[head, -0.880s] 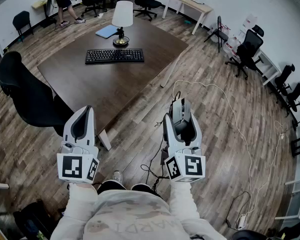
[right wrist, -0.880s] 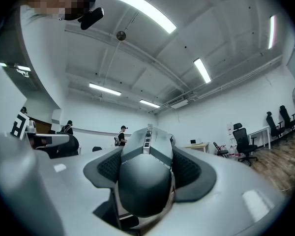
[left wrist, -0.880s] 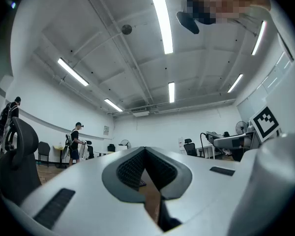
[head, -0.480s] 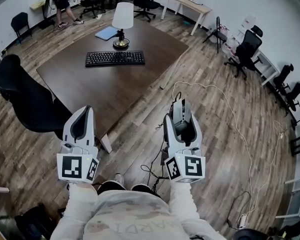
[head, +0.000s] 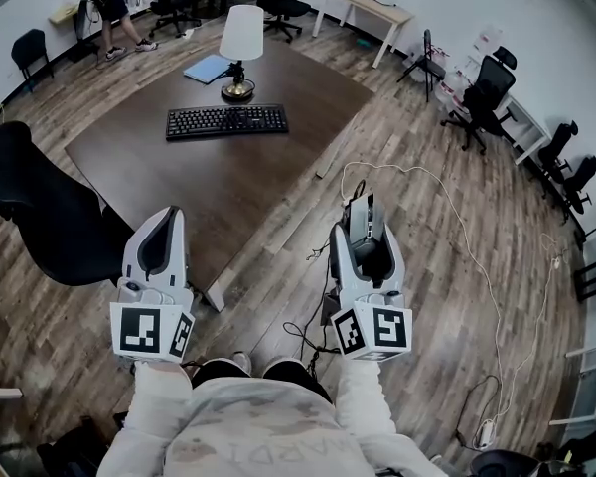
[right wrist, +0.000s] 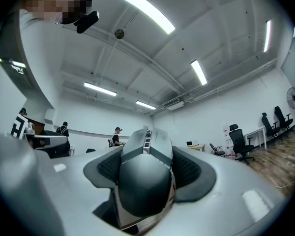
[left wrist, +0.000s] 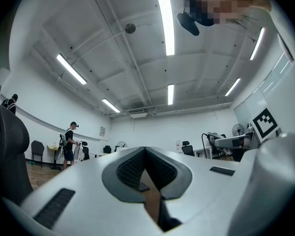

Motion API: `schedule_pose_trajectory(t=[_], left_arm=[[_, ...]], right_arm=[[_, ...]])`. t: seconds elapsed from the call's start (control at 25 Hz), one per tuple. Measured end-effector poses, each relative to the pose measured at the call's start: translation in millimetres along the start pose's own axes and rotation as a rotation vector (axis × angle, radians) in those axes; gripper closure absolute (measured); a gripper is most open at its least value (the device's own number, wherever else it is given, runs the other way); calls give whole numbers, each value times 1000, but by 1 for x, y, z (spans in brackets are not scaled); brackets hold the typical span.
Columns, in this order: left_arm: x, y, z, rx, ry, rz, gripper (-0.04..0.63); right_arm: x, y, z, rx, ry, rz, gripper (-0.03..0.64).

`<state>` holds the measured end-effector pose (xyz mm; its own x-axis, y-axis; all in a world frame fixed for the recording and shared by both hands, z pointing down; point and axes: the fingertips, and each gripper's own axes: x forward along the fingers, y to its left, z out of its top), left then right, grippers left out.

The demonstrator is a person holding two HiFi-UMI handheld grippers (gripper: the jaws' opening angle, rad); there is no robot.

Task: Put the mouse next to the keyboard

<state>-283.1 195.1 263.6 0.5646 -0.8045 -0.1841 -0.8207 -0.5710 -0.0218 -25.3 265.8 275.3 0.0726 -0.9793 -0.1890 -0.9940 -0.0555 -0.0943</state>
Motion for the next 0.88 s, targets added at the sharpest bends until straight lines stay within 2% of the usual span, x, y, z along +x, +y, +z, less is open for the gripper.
schedule_pose_trajectory(t=[0.44,0.88], left_arm=[[39,12,-15,-10,-1,-28,594],[121,16,-32,-5,1,15,594]], right_arm=[[34,-17,-14,2,12,-46,310],[115,-63,-29,-5,33,-25,310]])
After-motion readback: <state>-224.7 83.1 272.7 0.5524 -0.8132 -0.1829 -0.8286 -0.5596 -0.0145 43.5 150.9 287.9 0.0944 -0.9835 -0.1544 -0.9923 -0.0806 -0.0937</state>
